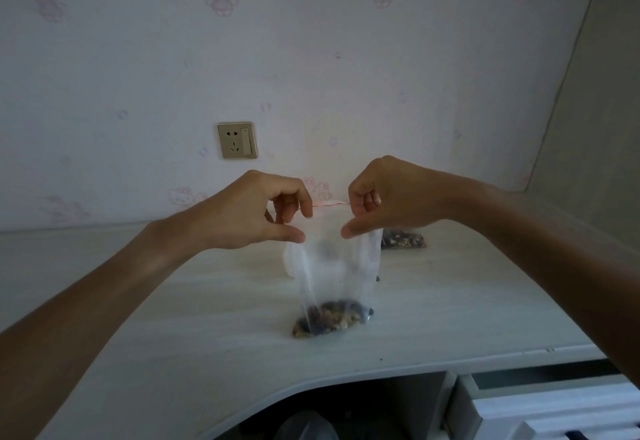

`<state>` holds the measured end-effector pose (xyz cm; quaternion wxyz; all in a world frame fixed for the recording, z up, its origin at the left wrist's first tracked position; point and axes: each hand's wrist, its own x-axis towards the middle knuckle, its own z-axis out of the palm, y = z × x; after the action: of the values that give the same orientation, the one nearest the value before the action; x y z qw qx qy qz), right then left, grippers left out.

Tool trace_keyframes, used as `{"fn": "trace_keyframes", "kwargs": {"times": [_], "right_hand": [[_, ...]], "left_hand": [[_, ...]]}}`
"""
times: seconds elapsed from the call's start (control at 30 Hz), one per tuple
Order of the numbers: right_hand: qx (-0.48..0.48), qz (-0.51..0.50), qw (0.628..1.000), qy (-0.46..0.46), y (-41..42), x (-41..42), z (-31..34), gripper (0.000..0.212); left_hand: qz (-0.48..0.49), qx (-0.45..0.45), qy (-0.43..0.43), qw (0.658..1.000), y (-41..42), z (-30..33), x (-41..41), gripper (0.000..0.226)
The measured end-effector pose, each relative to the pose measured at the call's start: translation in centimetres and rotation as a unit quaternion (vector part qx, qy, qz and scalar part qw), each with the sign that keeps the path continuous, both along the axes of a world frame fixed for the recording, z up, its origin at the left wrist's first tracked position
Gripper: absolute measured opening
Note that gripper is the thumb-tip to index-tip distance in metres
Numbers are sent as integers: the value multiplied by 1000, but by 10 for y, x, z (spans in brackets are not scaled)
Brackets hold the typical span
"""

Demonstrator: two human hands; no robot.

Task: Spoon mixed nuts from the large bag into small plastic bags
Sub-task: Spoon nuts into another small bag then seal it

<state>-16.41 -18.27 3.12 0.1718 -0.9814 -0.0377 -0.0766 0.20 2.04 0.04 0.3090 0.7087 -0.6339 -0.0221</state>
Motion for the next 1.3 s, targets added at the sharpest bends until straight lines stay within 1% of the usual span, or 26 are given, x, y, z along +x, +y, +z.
{"fn": "trace_keyframes", "kwargs": {"times": [0.17, 0.23, 0.27, 0.33, 0.4, 0.5, 0.57, 0.67, 0.73, 0.77, 0.83, 0.9, 0.93, 1.0, 1.07, 1.17, 1.23, 1.3], "right_hand": [[-3, 1, 998, -67, -3, -2, -10, 33], [-10, 5, 993, -116, -7, -6, -15, 30], [-9, 5, 988, -154, -9, -9, -19, 30], [23, -5, 971, -237, -14, -17, -32, 34], [79, -34, 958, -273, -20, -25, -50, 46], [180, -84, 949, -246, -23, -27, -77, 63], [258, -107, 935, -217, -21, -22, -96, 67], [349, -111, 912, -186, -17, -12, -124, 68], [398, -85, 904, -129, -14, -7, -140, 70], [404, -74, 907, -91, -11, -6, -147, 68], [404, -67, 912, -33, -5, -3, -163, 54], [416, -75, 906, -33, 2, -1, -178, 28], [429, -85, 898, -44, 4, -1, -183, 20], [472, -104, 873, -63, 4, -3, -190, 29], [529, -125, 836, -75, 2, -7, -188, 40], [575, -169, 792, -120, -12, -14, -182, 47], [588, -196, 767, -168, -31, -23, -176, 51], [590, -224, 743, -221, -54, -32, -166, 51]], "left_hand": [[22, -38, 7, 999, 5, -9, 1, 33], [42, -85, 11, 995, 8, -18, -1, 40], [56, -120, 24, 991, 10, -25, -2, 45], [83, -189, 70, 976, 16, -44, -4, 57], [111, -218, 128, 961, 20, -69, -7, 66], [134, -193, 231, 944, 16, -106, -12, 66], [130, -163, 279, 937, 9, -124, -15, 62], [120, -136, 303, 936, 1, -139, -21, 47], [121, -135, 323, 929, -2, -147, -25, 32], [122, -134, 340, 923, -3, -150, -27, 26], [124, -130, 367, 913, -5, -154, -32, 29], [122, -137, 383, 906, -9, -154, -35, 28], [121, -146, 392, 900, -11, -153, -36, 27], [120, -171, 417, 885, -19, -152, -37, 27], [112, -194, 421, 879, -28, -152, -39, 29], [84, -199, 400, 891, -42, -160, -44, 27], [78, -181, 348, 916, -48, -174, -43, 19], [88, -141, 258, 952, -50, -192, -37, 12]]}}
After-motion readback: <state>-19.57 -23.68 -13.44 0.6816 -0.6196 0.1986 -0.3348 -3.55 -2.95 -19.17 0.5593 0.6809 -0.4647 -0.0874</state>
